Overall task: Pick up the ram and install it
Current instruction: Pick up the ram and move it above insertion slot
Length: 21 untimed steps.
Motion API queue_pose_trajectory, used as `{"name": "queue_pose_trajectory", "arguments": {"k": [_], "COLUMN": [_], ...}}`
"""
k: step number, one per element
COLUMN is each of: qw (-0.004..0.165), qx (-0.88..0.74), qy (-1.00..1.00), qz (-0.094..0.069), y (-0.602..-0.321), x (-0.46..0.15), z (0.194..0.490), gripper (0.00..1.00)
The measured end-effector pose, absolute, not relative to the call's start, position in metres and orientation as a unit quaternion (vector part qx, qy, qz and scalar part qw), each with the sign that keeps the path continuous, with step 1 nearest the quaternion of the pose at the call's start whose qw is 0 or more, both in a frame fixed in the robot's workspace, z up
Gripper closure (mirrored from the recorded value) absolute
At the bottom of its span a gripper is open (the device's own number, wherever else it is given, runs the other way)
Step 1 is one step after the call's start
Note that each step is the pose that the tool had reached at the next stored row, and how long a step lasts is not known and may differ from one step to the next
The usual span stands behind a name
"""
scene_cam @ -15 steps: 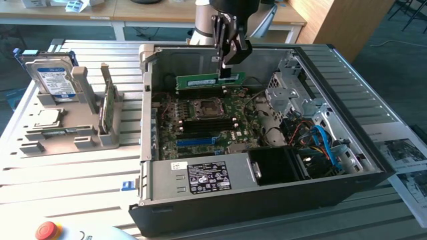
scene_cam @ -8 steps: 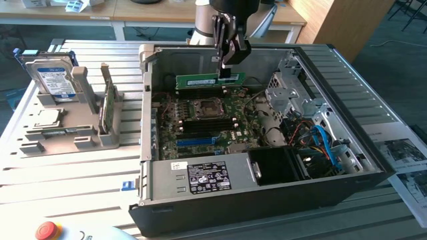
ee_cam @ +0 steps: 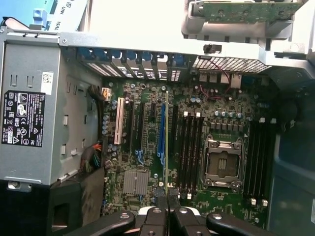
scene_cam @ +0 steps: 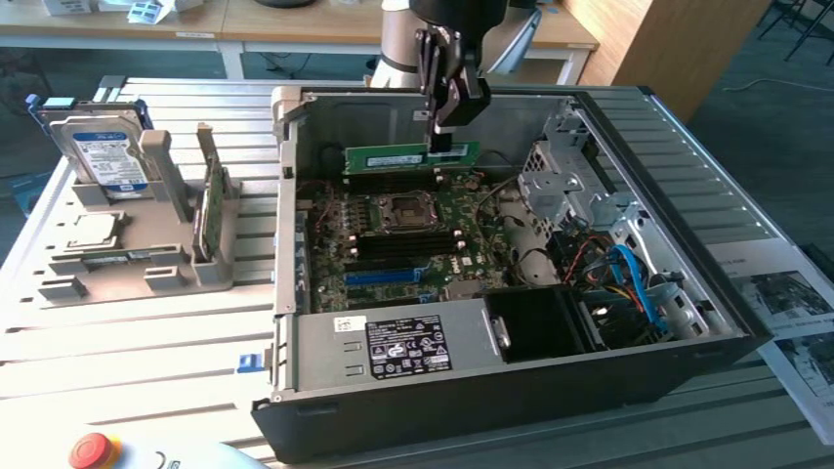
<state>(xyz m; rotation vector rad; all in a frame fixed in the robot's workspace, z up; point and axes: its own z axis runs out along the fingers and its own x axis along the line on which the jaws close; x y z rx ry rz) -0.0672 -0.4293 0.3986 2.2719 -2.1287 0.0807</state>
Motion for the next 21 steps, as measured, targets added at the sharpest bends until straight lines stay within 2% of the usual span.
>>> {"name": "queue_pose_trajectory", "arguments": {"k": [21], "qw": [0.014], "qx": [0.724], "qy": [-0.690], "qz": [0.026], "y": [-0.4289], "x": [-0.0658], "z": [0.3960], "gripper": [0.88]}}
